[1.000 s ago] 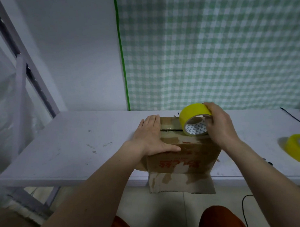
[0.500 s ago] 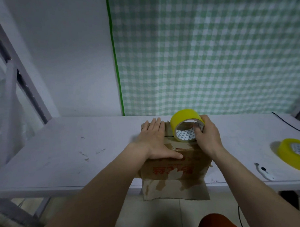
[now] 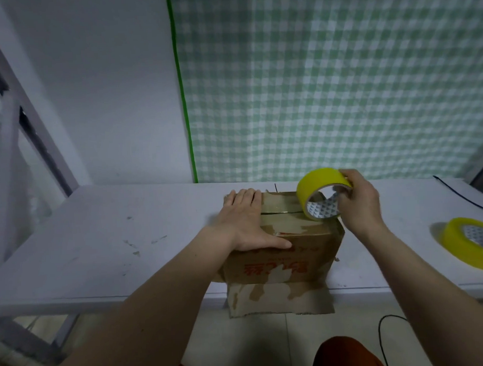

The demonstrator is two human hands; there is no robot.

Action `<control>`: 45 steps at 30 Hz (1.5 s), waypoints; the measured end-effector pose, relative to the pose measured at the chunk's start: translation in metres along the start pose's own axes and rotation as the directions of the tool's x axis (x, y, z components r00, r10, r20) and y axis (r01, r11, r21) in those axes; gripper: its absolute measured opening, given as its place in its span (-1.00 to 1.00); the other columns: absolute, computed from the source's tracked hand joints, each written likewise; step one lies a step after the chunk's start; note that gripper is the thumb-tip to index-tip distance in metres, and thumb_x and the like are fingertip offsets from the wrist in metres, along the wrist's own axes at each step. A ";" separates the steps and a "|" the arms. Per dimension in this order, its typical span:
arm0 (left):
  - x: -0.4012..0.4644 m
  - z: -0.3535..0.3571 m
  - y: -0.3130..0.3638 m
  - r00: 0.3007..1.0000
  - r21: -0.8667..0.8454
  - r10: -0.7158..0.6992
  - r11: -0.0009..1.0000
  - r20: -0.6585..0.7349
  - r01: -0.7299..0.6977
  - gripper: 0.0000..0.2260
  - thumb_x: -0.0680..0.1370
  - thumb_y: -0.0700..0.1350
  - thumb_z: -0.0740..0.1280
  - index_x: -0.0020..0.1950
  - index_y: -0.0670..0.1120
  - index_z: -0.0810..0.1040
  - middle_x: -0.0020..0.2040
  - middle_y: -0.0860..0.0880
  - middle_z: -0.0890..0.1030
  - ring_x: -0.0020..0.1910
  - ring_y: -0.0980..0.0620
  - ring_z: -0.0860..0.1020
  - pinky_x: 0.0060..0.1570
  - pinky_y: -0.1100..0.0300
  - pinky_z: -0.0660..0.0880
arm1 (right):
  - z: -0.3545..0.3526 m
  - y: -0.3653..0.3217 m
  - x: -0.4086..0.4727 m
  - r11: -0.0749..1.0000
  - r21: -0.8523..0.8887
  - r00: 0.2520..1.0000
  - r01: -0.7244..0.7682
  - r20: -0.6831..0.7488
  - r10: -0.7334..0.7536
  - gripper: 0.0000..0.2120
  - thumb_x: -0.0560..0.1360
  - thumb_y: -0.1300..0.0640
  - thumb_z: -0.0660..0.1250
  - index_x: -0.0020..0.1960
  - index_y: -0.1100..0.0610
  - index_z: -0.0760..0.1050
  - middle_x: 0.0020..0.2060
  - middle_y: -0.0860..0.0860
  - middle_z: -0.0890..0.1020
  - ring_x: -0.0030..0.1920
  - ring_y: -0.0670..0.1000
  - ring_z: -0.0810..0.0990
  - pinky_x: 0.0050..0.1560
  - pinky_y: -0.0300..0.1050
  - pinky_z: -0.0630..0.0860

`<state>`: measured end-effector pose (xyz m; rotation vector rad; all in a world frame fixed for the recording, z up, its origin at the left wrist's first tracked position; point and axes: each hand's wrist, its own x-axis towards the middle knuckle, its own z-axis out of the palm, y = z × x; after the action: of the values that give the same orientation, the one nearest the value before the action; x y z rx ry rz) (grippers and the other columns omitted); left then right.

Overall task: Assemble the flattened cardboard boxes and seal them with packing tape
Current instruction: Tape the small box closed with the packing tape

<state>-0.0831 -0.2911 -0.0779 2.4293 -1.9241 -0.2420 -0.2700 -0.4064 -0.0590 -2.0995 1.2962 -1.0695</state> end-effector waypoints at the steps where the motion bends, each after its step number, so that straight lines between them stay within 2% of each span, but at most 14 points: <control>1: 0.000 0.001 -0.001 1.000 -0.008 0.000 1.000 0.000 0.000 0.19 0.25 0.58 0.20 0.58 -0.11 -0.20 0.59 -0.08 -0.14 0.56 -0.07 -0.19 0.51 -0.07 -0.24 | 0.005 0.002 -0.003 0.993 0.087 0.997 -0.075 0.000 0.075 -0.73 0.53 0.35 0.18 0.20 0.21 0.48 -0.03 0.12 0.54 -0.03 0.12 0.49 -0.10 -0.09 0.38; 4: 0.002 0.002 -0.003 1.000 -0.024 0.012 1.000 0.009 -0.012 0.18 0.22 0.58 0.24 0.58 -0.01 -0.21 0.59 -0.07 -0.10 0.56 -0.08 -0.18 0.50 -0.11 -0.24 | 0.017 0.007 -0.015 0.954 0.253 0.984 -0.159 -0.034 0.173 -0.83 0.57 0.28 0.20 0.14 0.24 0.48 -0.10 0.09 0.52 -0.03 0.14 0.52 -0.07 -0.05 0.46; 8: 0.012 -0.006 0.012 0.997 -0.007 -0.012 1.000 0.082 0.013 0.22 0.17 0.58 0.28 0.54 0.11 -0.34 0.59 -0.12 -0.18 0.55 -0.20 -0.22 0.44 -0.26 -0.29 | 0.022 0.007 -0.015 0.951 0.267 0.980 -0.153 -0.079 0.180 -0.82 0.59 0.29 0.16 0.15 0.23 0.46 -0.11 0.07 0.51 -0.08 0.07 0.48 -0.05 -0.03 0.45; 11: 0.016 -0.001 0.025 0.999 0.012 0.006 1.000 0.041 -0.007 0.18 0.21 0.59 0.23 0.54 0.09 -0.36 0.58 -0.08 -0.25 0.55 -0.18 -0.25 0.41 -0.33 -0.30 | 0.023 0.008 -0.013 0.966 0.227 0.985 -0.126 -0.083 0.148 -0.83 0.59 0.28 0.14 0.13 0.22 0.45 -0.13 0.05 0.51 -0.10 0.08 0.48 -0.11 -0.08 0.40; 18: 0.015 0.007 0.023 0.997 0.004 0.035 0.999 -0.074 -0.035 0.19 0.24 0.60 0.17 0.57 -0.08 -0.27 0.59 -0.05 -0.09 0.56 -0.07 -0.15 0.49 -0.16 -0.25 | 0.016 0.013 -0.003 0.992 0.119 0.997 -0.052 -0.045 0.058 -0.84 0.59 0.26 0.15 0.12 0.22 0.45 -0.08 0.14 0.60 -0.11 0.11 0.50 -0.14 -0.10 0.35; 24: 0.012 0.006 0.022 0.998 0.013 0.024 1.000 -0.065 -0.023 0.19 0.25 0.60 0.16 0.57 -0.10 -0.25 0.59 -0.04 -0.11 0.56 -0.06 -0.15 0.50 -0.14 -0.24 | -0.006 0.007 0.003 0.992 -0.045 0.993 0.117 -0.002 -0.117 -0.65 0.48 0.43 0.14 0.22 0.22 0.43 -0.09 0.09 0.51 -0.11 0.07 0.42 -0.14 -0.12 0.31; 28: 0.013 0.005 0.023 0.998 -0.010 0.030 0.999 -0.062 -0.031 0.18 0.24 0.60 0.17 0.57 -0.04 -0.27 0.59 -0.02 -0.08 0.56 -0.06 -0.14 0.50 -0.14 -0.23 | -0.028 0.027 0.013 0.985 -0.151 0.994 0.081 -0.059 -0.091 -0.60 0.47 0.43 0.14 0.27 0.22 0.42 0.09 0.22 0.55 0.03 0.23 0.49 -0.07 -0.09 0.33; 30: 0.015 0.006 0.022 0.998 -0.016 0.034 0.999 -0.059 -0.035 0.17 0.24 0.60 0.17 0.57 -0.01 -0.28 0.59 -0.03 -0.07 0.56 -0.07 -0.14 0.50 -0.15 -0.23 | -0.025 0.031 0.014 0.995 -0.086 0.995 0.045 -0.081 -0.052 -0.59 0.46 0.45 0.14 0.26 0.22 0.43 0.08 0.18 0.55 0.05 0.20 0.49 -0.05 -0.08 0.36; 32: 0.016 0.006 0.021 0.998 -0.021 0.034 0.999 -0.051 -0.035 0.17 0.24 0.60 0.17 0.57 -0.01 -0.28 0.59 -0.03 -0.08 0.56 -0.07 -0.14 0.49 -0.15 -0.23 | -0.016 0.031 0.013 0.987 0.145 0.994 -0.064 -0.082 0.076 -0.66 0.47 0.46 0.14 0.15 0.20 0.47 0.00 0.14 0.55 0.04 0.16 0.51 -0.06 -0.08 0.40; 34: 0.016 0.006 0.022 0.998 -0.019 0.039 0.999 -0.044 -0.039 0.17 0.23 0.60 0.17 0.57 -0.01 -0.28 0.59 -0.04 -0.07 0.56 -0.07 -0.14 0.49 -0.15 -0.24 | -0.005 0.034 0.009 0.892 0.399 0.971 -0.213 -0.013 0.237 -0.79 0.53 0.41 0.17 0.04 0.18 0.48 -0.06 0.15 0.56 0.02 0.19 0.56 -0.13 -0.09 0.46; 36: 0.016 0.006 0.022 0.998 -0.017 0.042 0.999 -0.044 -0.043 0.17 0.23 0.60 0.18 0.56 0.02 -0.29 0.59 -0.05 -0.05 0.56 -0.09 -0.13 0.49 -0.16 -0.23 | 0.002 0.038 0.004 0.799 0.522 0.943 -0.299 0.035 0.330 -0.83 0.57 0.36 0.16 0.06 0.18 0.47 -0.09 0.17 0.57 -0.05 0.18 0.58 -0.23 -0.10 0.53; 39: 0.020 -0.002 0.028 1.000 -0.011 0.009 1.000 0.004 -0.009 0.19 0.21 0.58 0.25 0.53 0.08 -0.37 0.58 -0.11 -0.06 0.55 -0.15 -0.13 0.47 -0.23 -0.24 | 0.005 0.036 0.004 0.789 0.538 0.936 -0.296 0.000 0.351 -0.83 0.59 0.35 0.14 0.07 0.18 0.46 -0.21 0.07 0.57 -0.12 0.12 0.57 -0.30 -0.13 0.53; 42: 0.027 -0.008 0.049 0.997 -0.007 -0.003 1.000 0.079 0.004 0.23 0.19 0.56 0.30 0.50 0.10 -0.44 0.58 -0.16 -0.22 0.53 -0.27 -0.23 0.40 -0.36 -0.28 | 0.005 0.039 0.005 0.792 0.536 0.933 -0.293 -0.021 0.360 -0.83 0.59 0.34 0.14 0.06 0.17 0.47 -0.21 0.06 0.57 -0.10 0.13 0.58 -0.25 -0.08 0.55; 45: 0.032 -0.001 0.057 0.997 0.030 0.048 0.998 0.052 -0.050 0.17 0.25 0.58 0.22 0.53 0.05 -0.40 0.57 -0.10 -0.30 0.51 -0.23 -0.35 0.41 -0.33 -0.31 | 0.005 0.039 0.004 0.824 0.500 0.948 -0.266 -0.017 0.317 -0.83 0.60 0.33 0.13 0.08 0.17 0.45 -0.21 0.05 0.57 -0.12 0.10 0.58 -0.17 0.00 0.58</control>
<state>-0.1310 -0.3351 -0.0729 2.4143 -2.0204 -0.2776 -0.2862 -0.4283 -0.0877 -1.4322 1.1824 -1.2213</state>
